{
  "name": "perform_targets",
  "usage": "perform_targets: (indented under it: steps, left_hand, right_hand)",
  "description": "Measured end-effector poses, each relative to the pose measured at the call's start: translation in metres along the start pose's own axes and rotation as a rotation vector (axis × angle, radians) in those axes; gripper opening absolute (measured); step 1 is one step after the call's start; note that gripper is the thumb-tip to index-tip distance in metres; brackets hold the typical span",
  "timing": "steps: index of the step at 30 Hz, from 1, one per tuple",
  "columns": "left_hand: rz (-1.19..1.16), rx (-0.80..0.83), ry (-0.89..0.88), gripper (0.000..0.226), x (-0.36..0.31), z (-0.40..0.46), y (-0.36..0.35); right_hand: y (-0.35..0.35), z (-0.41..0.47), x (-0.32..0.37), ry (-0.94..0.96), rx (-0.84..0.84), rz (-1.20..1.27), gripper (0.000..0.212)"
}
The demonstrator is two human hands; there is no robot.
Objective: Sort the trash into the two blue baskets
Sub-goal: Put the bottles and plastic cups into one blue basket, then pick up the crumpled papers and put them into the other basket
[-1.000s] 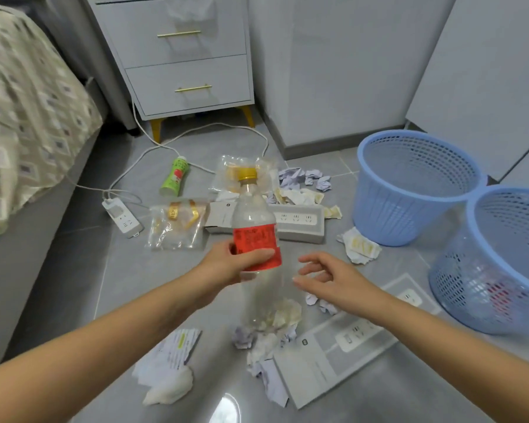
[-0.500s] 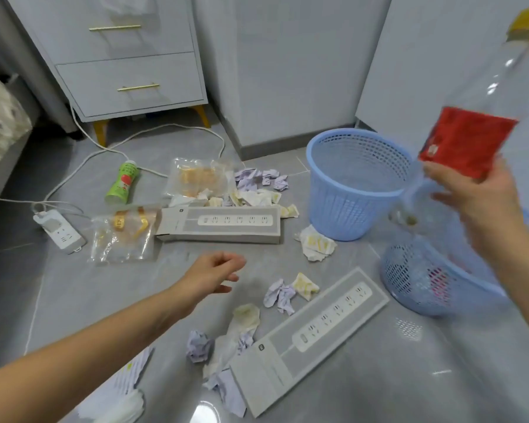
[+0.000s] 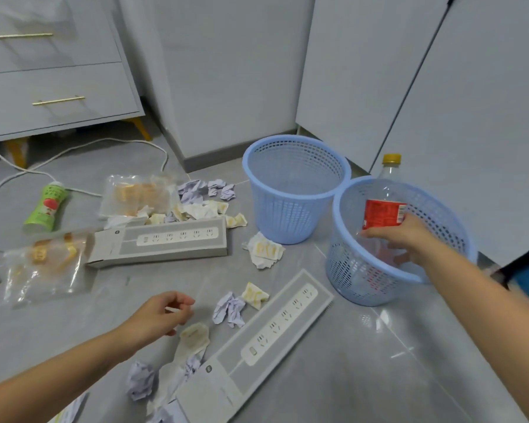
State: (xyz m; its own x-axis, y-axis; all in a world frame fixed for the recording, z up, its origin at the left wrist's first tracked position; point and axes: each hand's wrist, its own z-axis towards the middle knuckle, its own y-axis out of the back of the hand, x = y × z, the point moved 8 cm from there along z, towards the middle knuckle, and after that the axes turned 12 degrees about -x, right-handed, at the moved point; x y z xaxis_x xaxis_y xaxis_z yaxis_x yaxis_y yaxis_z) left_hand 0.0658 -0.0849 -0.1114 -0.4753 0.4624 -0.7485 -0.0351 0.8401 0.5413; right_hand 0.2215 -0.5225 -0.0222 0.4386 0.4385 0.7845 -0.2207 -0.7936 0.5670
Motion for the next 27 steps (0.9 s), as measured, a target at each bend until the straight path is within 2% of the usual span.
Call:
perform_targets:
  steps: [3,6,8,11,13,15,17,20,23,25,27]
  left_hand:
    - [0.003,0.015,0.026,0.012,-0.007,0.005,-0.010]
    - [0.023,0.054,0.042,0.012,-0.013,0.007,-0.021]
    - [0.033,0.072,0.052,0.012,-0.018,0.007,-0.027]
    - [0.034,0.094,0.048,0.012,-0.029,0.009,-0.034]
    - [0.042,0.098,0.041,0.012,-0.035,0.011,-0.035]
    - [0.053,0.095,0.038,0.011,-0.037,0.014,-0.033]
    - [0.056,0.080,0.037,0.009,-0.037,0.017,-0.030]
    - [0.006,0.032,0.062,0.007,-0.027,0.020,-0.019]
    - [-0.108,-0.026,0.164,0.007,-0.001,0.019,-0.008]
    - [-0.196,-0.052,0.251,0.009,0.017,0.014,-0.002]
    - [-0.246,-0.035,0.306,0.013,0.028,0.007,0.002]
  right_hand:
    - [0.000,0.006,-0.008,-0.045,0.023,0.004,0.046]
    - [0.004,0.012,-0.016,-0.084,0.042,-0.063,0.056]
    - [0.016,0.014,-0.009,-0.050,-0.063,-0.055,0.067]
    - [0.043,-0.004,0.032,0.191,-0.365,-0.072,0.088]
    - [0.045,-0.033,0.070,0.435,-0.458,-0.010,0.081]
    - [0.030,-0.067,0.105,0.670,-0.442,0.086,0.063]
    - [-0.009,-0.098,0.129,0.853,-0.301,0.109,0.047]
    - [-0.108,-0.143,0.130,0.993,0.117,-0.062,0.032]
    - [-0.199,-0.170,0.088,0.966,0.485,-0.343,0.038]
    - [-0.239,-0.171,0.054,0.917,0.622,-0.534,0.045]
    - [-0.265,-0.168,0.028,0.904,0.687,-0.661,0.046]
